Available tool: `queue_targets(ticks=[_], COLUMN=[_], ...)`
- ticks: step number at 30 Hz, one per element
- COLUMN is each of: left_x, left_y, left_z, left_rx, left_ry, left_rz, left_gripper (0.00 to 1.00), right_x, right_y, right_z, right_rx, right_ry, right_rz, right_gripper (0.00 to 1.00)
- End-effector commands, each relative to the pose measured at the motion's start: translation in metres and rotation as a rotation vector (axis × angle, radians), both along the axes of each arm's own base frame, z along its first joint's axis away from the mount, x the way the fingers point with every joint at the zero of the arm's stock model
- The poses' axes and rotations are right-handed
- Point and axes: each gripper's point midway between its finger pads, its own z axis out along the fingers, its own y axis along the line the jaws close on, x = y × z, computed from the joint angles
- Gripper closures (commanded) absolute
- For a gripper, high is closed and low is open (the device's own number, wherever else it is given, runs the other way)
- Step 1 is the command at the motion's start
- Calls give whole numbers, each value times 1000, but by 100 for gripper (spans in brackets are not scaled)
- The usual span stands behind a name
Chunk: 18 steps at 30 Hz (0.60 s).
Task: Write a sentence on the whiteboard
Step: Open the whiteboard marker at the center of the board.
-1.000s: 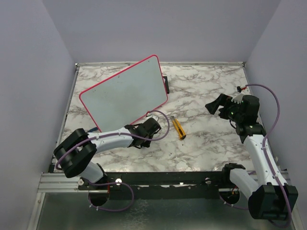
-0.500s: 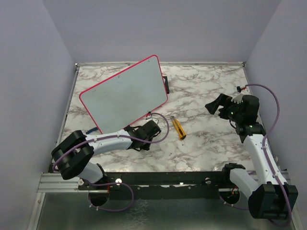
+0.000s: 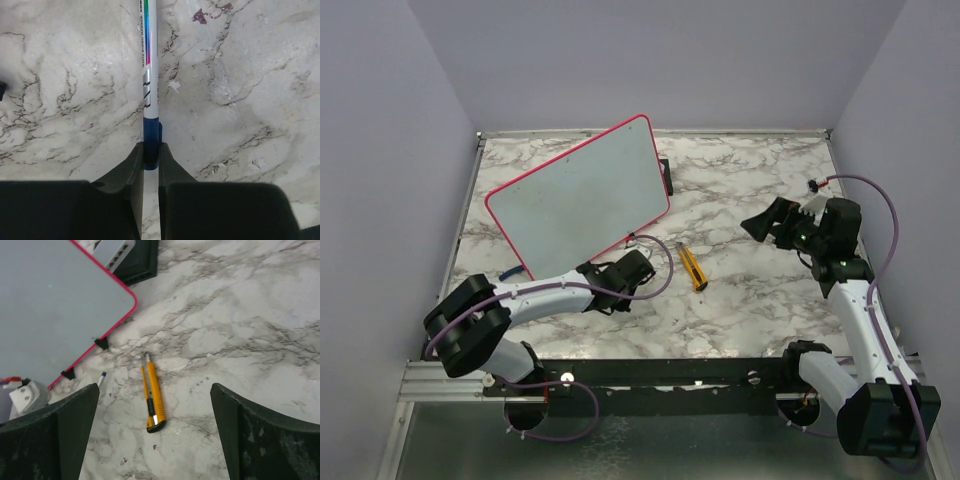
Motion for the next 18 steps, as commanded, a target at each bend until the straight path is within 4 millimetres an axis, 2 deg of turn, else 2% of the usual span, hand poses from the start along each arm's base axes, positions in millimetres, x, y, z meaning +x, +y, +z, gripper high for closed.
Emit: queue_targets(ticks=[1,4,6,11,15,18], left_x=[9,11,8,-4,-15,-26], left_y=[-13,-27,-34,-53,-61,-66], left_z=[45,72,82,97,106,113], left_rx=[-82,-148,-179,-254,-276,-321], left_ry=[-115,-174,-190,-213,-234,-239], left_rz=[-107,-207,-278,-475,-629,-700], left_gripper=[100,100,100,100,100,100], right_x=[-25,-40,-51,-60,-71,-75], right_y=[46,66,77,91,118,131], right_z=[12,16,19,20,15,5], right_rx=[136,247,316,368,375,320], right_ry=[-32,-17,-7,36,115,177], right_rz=[302,440,529,631,763,796], right_gripper=[2,2,2,5,8,10])
